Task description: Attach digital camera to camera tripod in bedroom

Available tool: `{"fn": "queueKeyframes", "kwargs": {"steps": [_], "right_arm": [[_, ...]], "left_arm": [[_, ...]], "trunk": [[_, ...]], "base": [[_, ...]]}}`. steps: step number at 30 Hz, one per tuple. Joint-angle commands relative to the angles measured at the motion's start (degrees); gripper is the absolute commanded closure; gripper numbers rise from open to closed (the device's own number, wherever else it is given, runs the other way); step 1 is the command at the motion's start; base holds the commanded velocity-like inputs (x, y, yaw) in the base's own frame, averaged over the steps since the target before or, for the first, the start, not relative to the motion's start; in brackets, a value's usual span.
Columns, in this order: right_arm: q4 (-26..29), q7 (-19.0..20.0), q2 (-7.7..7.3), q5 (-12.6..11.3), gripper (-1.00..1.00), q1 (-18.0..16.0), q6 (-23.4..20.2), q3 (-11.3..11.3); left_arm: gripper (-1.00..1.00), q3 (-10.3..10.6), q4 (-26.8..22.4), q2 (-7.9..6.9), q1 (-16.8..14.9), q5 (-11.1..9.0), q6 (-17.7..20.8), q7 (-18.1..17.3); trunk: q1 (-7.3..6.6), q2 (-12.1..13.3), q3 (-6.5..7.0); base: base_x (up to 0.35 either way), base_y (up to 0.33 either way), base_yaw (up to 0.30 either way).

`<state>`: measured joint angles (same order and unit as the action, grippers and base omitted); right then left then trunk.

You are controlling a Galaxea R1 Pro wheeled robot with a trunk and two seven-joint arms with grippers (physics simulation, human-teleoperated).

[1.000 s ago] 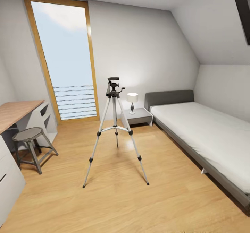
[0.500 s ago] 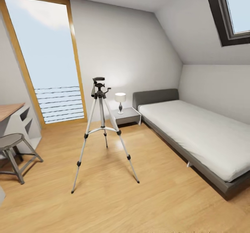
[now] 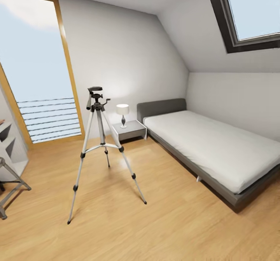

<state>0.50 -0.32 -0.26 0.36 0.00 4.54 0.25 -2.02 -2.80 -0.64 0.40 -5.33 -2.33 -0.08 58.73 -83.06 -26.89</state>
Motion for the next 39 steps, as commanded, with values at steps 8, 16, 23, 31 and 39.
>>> {"fn": "queueKeyframes", "kwargs": {"steps": [8, 16, 23, 31, 39], "right_arm": [[0.0, 0.0, 0.07, 0.1, -1.0, 0.0, 0.1, 0.1], [0.0, 0.0, 0.21, 0.2, -1.0, 0.0, 0.1, 0.2], [0.0, 0.0, 0.13, 0.1, -1.0, 0.0, 0.1, 0.1], [0.0, 0.0, 0.17, 0.1, -1.0, 0.0, 0.1, 0.2], [0.0, 0.0, 0.29, 0.2, -1.0, 0.0, 0.1, 0.2]], "left_arm": [[-1.0, -0.1, -0.1, -0.24, 0.0, -0.5, 0.0, 0.0], [-1.0, -0.1, -0.1, -0.15, 0.0, -0.5, 0.0, 0.0], [-1.0, -0.1, -0.1, -0.14, 0.0, -0.6, 0.0, 0.0], [-1.0, -0.1, -0.1, -0.21, 0.0, -0.6, 0.0, 0.0], [-1.0, -0.1, -0.1, -0.16, 0.0, -0.6, 0.0, 0.0]], "trunk": [[0.0, 0.0, -0.04], [0.0, 0.0, -0.04], [0.0, 0.0, -0.04], [0.0, 0.0, -0.04], [0.0, 0.0, -0.04]], "base": [[0.0, 0.0, -0.249], [0.0, 0.0, -0.25], [0.0, 0.0, -0.265], [0.0, 0.0, -0.283], [0.0, 0.0, -0.284]]}}
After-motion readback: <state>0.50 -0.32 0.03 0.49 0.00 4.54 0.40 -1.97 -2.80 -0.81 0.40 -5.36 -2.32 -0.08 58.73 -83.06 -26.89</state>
